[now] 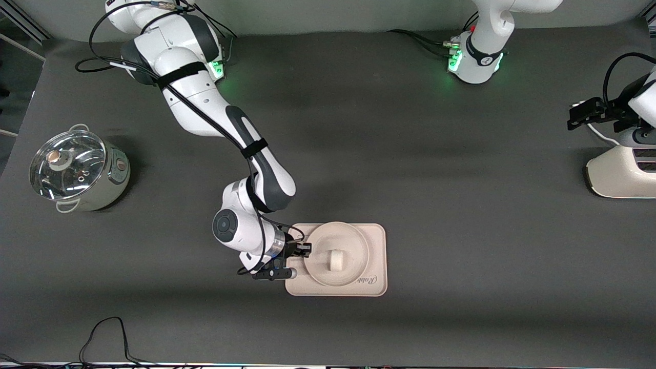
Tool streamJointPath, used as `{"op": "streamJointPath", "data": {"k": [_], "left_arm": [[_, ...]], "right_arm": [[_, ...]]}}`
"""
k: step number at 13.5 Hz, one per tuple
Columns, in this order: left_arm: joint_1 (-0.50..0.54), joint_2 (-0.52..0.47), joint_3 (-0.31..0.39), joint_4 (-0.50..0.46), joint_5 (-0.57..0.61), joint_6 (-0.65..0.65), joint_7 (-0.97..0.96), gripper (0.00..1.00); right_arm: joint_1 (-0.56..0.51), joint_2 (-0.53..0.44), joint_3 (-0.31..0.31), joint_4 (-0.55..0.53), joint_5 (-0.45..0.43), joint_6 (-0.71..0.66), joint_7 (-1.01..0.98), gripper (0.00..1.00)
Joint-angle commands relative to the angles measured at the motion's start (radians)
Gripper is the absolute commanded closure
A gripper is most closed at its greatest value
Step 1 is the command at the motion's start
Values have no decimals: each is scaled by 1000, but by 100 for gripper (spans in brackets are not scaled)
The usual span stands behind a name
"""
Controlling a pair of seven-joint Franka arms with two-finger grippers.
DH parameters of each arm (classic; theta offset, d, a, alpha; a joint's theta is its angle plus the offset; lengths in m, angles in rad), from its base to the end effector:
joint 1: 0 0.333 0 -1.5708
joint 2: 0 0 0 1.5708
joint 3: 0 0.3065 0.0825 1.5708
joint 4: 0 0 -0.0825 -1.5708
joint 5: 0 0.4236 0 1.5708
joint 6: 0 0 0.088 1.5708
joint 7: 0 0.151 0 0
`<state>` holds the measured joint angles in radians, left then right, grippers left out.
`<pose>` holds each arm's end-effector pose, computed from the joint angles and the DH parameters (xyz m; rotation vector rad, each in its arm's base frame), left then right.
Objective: Place bun in plate and plate on tray
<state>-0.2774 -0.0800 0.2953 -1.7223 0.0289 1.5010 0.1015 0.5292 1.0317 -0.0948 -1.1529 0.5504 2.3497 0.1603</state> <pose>0.5525 0.0186 0.5333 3.1276 -0.1350 -0.2271 0.7200 0.3822 0.1144 -2.7611 0.0406 -0.0830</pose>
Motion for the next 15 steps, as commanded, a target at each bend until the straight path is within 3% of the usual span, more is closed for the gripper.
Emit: {"op": "streamJointPath", "data": {"k": [1,5,8,10,12,15], "left_arm": [[-19,2,2,13,29,1,10,0],[-19,3,1,13,43,41,21,0],[-14,2,2,23,43,61,4,0],[-14,2,4,20,42,61,7,0],[-19,2,2,20,43,56,7,0],[-16,0,2,21,45,58,6,0]], "right_arm": [[0,2,4,38,20,-7,7,0],[-6,-109,0,26,23,-114,51,0],[-11,-292,-19,-52,22,-234,85,0],[-11,-449,-45,-169,-1,-323,85,0],[-11,-600,-88,-253,-116,-479,88,0],[-55,-792,-88,-286,-318,-730,151,0]]}}
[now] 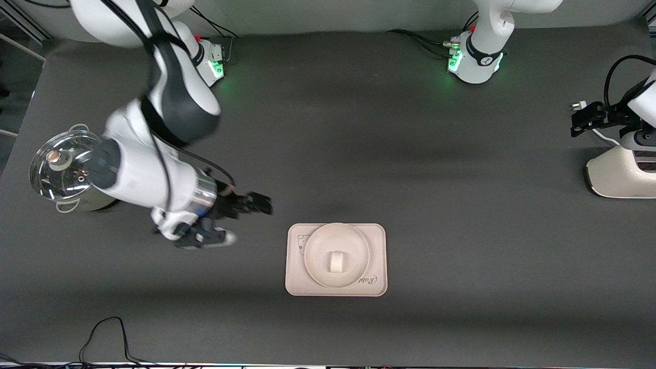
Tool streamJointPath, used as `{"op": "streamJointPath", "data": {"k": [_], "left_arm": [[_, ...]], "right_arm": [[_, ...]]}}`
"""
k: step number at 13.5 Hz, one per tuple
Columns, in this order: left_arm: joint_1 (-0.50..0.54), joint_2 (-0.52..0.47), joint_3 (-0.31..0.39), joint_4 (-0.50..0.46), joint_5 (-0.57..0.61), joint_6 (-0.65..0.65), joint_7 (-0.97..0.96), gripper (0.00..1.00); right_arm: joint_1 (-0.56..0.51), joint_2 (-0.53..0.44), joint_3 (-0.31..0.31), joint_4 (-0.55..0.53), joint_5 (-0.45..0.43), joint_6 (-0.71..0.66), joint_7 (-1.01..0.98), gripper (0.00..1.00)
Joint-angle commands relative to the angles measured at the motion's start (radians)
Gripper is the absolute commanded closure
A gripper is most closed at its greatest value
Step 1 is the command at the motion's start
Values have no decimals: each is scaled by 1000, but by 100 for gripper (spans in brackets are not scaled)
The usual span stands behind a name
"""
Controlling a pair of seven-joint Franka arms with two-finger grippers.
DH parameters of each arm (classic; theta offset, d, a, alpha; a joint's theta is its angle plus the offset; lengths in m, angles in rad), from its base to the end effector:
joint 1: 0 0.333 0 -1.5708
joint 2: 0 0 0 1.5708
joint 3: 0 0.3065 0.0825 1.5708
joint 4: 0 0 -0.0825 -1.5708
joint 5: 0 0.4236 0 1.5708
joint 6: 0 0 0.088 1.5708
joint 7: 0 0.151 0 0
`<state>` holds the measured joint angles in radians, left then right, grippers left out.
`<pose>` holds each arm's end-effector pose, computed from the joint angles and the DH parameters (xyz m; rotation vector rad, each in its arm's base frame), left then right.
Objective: Place bun in plate and plate on tray
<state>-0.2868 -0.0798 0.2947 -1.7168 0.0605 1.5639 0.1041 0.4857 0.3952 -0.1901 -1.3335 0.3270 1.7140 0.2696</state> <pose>0.5633 0.0179 0.5405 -3.1023 0.1550 0.1219 0.6615 0.2675 0.4549 -2.9011 0.0118 0.1134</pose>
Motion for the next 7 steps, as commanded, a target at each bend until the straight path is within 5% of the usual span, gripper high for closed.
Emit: {"op": "streamJointPath", "data": {"k": [1,4,7], "left_arm": [[-6,-1,3,16,13,-7,5,0],[-8,-5,3,16,13,-2,3,0],[-8,-2,3,16,13,1,3,0]], "right_arm": [[-44,-201,8,-105,-142,-170,39,0],[-143,-304,17,-125,-281,-295,-47,0],[-266,-364,20,-171,-310,-292,-179,0]]}}
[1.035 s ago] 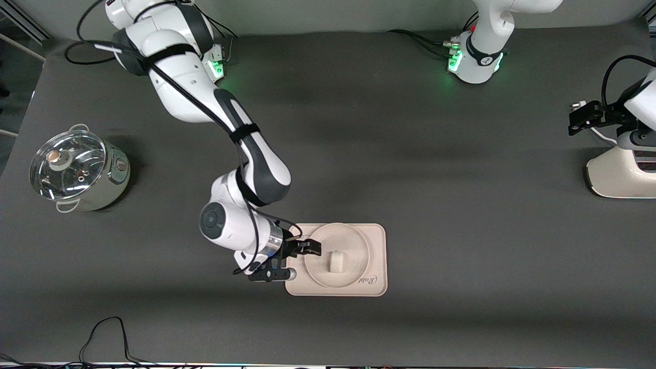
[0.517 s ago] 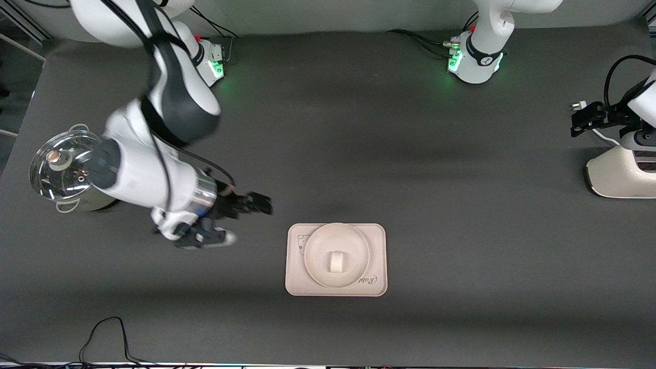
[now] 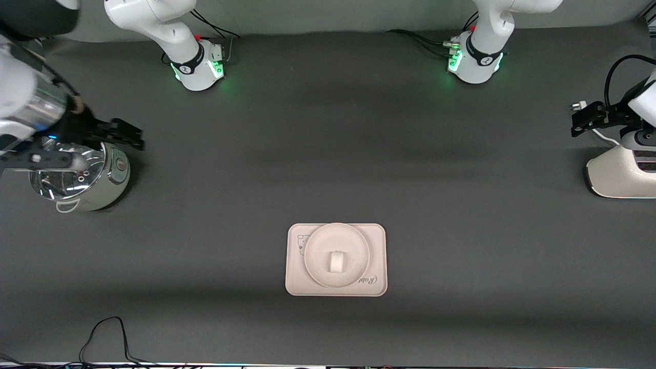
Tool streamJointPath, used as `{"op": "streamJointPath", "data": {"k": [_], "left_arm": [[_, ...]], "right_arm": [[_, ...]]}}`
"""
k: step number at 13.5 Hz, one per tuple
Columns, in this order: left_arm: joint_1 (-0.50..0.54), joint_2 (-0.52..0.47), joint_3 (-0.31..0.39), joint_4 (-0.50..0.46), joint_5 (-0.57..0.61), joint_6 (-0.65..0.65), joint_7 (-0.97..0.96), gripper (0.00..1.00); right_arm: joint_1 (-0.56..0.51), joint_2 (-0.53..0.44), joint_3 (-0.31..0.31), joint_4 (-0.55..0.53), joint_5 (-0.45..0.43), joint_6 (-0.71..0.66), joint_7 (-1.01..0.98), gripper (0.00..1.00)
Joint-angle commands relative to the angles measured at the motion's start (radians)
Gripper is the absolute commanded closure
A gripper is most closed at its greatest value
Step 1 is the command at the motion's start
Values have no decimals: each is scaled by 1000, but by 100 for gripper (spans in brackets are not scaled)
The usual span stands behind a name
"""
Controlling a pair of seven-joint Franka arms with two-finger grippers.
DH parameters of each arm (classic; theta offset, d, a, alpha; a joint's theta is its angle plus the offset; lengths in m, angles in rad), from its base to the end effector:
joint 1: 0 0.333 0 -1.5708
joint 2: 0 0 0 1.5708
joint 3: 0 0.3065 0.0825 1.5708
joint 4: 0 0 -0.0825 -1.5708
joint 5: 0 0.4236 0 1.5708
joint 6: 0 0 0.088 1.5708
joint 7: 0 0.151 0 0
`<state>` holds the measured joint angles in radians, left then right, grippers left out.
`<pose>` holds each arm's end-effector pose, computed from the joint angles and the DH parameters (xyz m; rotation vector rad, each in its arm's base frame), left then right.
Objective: Place bun in plate and plate on tray
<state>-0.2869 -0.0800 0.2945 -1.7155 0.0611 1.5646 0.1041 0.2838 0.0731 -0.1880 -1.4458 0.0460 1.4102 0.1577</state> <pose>0.5635 0.0179 0.5413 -3.1017 0.1554 0.1185 0.5904 0.0679 0.5782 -3.1173 0.0892 0.1727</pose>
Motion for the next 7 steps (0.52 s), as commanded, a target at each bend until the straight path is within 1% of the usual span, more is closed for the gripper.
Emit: {"op": "streamJointPath", "data": {"k": [1,3,7], "left_arm": [[-6,-1,3,14,13,0,3,0],[-5,-1,5,16,13,2,3,0],[-3,0,9,16,13,12,5,0]], "right_arm": [[-96,-42,16,-58,-31,18,-98,0],[-118,-42,7,-59,-32,41,-125,0],[-120,-38,-1,-61,-38,49,-115,0]]}}
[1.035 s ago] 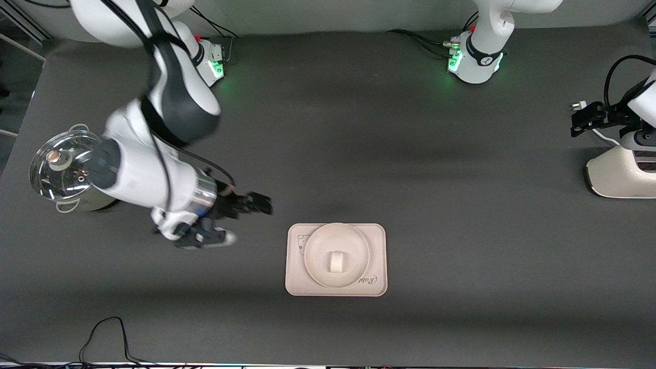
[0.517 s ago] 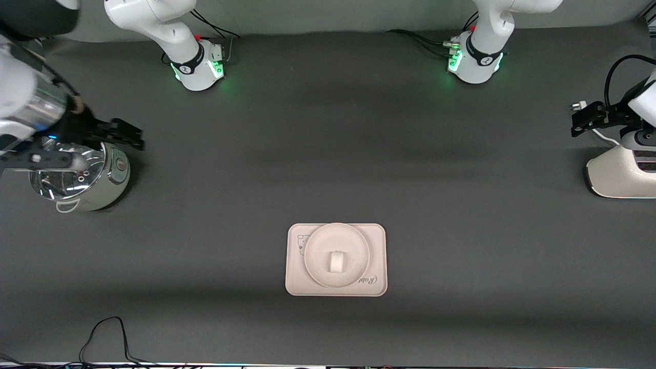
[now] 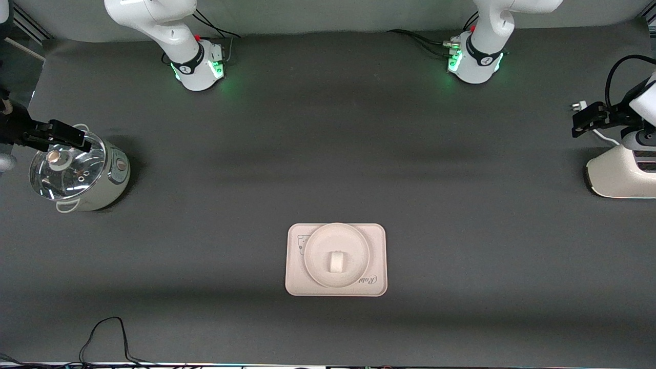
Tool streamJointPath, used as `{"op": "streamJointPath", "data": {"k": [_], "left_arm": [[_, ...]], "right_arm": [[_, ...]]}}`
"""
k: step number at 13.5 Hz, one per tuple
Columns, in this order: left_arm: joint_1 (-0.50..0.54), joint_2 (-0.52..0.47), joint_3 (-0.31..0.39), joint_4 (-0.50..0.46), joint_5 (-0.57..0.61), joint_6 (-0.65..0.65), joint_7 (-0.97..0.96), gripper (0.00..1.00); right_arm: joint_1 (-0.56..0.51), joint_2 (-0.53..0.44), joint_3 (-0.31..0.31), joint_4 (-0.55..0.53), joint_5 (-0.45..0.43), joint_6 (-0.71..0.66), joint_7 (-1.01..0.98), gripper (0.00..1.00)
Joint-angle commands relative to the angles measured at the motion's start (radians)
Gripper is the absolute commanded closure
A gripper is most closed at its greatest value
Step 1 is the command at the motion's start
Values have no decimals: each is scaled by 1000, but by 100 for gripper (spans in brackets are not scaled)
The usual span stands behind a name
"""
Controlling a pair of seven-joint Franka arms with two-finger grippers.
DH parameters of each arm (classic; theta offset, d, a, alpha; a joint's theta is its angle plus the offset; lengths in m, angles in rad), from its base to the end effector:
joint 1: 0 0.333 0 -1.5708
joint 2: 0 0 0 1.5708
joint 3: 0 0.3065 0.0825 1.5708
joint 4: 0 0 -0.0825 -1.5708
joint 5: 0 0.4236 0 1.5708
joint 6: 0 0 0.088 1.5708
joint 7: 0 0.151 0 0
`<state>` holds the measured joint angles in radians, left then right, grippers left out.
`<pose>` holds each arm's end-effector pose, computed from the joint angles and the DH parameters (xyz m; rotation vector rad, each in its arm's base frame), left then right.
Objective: Place bun in plate and plate on tray
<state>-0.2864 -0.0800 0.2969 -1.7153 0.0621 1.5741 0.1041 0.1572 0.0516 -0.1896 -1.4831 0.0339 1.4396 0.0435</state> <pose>0.5650 0.0197 0.5421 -3.1012 0.1512 0.1036 0.5915 -0.0112 0.5745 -3.1125 0.1141 0.1470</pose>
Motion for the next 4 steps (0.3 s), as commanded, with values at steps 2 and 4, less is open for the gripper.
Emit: {"op": "streamJointPath", "data": {"k": [2,4], "left_arm": [[-2,0,10,16,10,4,3,0],[-2,0,10,17,10,6,3,0]], "right_arm": [[7,-15,-1,-22,-26,19,-1,0],[7,-13,-1,-20,-26,19,-1,0]]}}
